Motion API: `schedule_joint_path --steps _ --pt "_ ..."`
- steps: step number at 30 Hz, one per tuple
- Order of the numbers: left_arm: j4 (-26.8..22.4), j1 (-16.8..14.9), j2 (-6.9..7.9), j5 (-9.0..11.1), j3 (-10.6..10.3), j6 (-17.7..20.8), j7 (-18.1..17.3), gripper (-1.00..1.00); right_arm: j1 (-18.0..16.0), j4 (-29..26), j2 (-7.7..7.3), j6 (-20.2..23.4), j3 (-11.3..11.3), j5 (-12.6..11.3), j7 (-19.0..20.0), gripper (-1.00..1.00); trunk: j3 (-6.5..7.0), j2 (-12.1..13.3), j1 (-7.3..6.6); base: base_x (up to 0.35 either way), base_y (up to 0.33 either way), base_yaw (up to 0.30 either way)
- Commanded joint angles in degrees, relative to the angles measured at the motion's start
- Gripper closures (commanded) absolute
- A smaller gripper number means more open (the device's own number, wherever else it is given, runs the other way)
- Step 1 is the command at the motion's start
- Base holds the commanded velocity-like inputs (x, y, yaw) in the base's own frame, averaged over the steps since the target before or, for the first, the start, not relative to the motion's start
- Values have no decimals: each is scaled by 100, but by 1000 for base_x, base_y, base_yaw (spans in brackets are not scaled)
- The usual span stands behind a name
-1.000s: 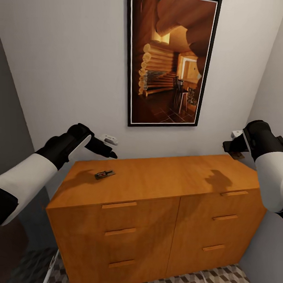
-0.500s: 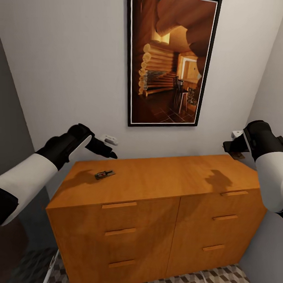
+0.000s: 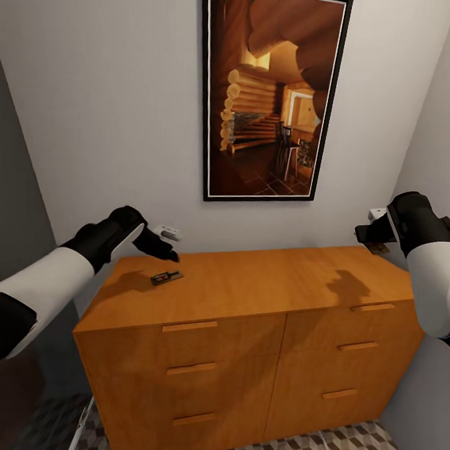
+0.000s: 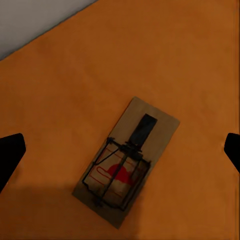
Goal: Take the four mousetraps from the cabinet in the bathroom and place them on the bathroom floor. Make sure all four end up on the same floor surface, and ensure that at least two of them are either under or directly next to the same bathroom sink.
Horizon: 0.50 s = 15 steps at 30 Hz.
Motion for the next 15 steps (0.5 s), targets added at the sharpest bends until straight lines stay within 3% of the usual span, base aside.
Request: schedule_joint_path --steps 1,7,15 --pt "20 -8 -27 -33 -29 4 -37 -100 -5 -4 4 15 -28 51 50 100 -7 -4 0 0 0 0" --pt "269 -8 -331 -83 -70 4 -36 -100 -5 7 4 15 -28 48 48 100 -7 -4 0 0 0 0" --pt "248 -9 -459 -226 -77 4 -43 -100 -5 28 -3 15 -28 42 49 100 -7 -4 0 0 0 0"
